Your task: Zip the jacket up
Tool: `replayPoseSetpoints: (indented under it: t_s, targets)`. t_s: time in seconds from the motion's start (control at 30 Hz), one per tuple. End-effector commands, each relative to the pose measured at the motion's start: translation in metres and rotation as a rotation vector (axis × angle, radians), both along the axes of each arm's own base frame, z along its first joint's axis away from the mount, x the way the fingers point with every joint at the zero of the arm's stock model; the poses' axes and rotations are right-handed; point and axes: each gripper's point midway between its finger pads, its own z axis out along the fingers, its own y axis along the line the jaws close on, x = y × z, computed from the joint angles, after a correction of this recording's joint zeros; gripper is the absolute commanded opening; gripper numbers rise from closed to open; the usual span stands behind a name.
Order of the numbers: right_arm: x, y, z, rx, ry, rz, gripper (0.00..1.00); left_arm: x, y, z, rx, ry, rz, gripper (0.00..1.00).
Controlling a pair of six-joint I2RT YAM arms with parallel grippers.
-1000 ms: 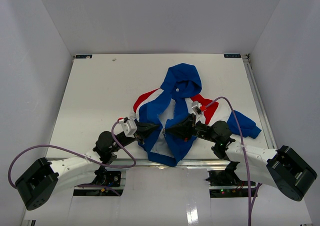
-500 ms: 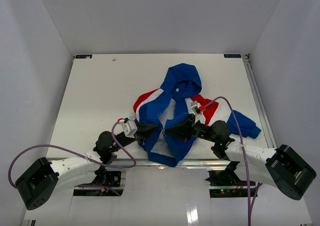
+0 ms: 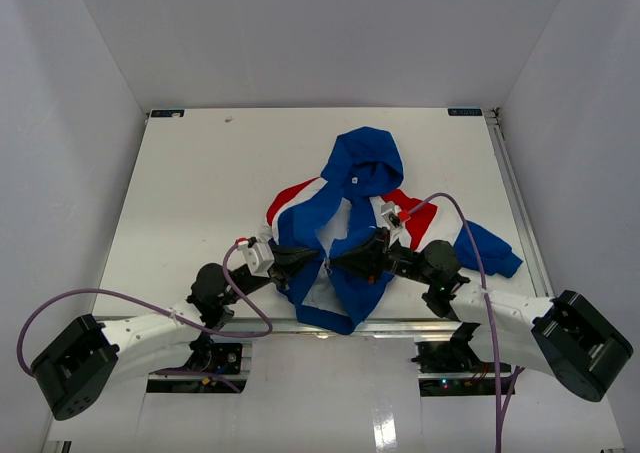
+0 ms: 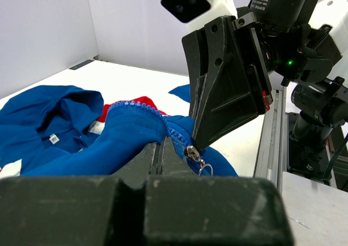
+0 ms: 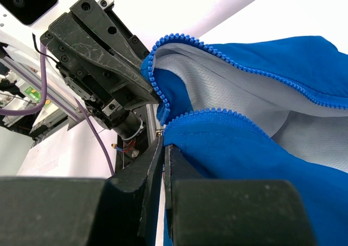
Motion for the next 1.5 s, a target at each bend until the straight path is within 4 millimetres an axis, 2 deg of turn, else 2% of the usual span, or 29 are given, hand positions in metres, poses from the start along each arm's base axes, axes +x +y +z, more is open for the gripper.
replayPoseSetpoints:
  t_s: [0.0, 1.17, 1.47]
  targets:
    - [0.000, 0.000, 0.030, 0.065, -0.060, 0.010, 0.08, -0.004, 0.002, 0.003, -0.012, -0.034, -0.003, 0.00]
    - [0.001, 0.003, 0.028, 0.066, 0.015, 0.029, 0.08, -0.008, -0.003, -0.002, 0.007, -0.045, -0.038, 0.00]
    - [0.004, 0.002, 0.025, 0.061, 0.018, 0.017, 0.08, -0.019, -0.005, 0.000, 0.001, -0.058, -0.093, 0.00]
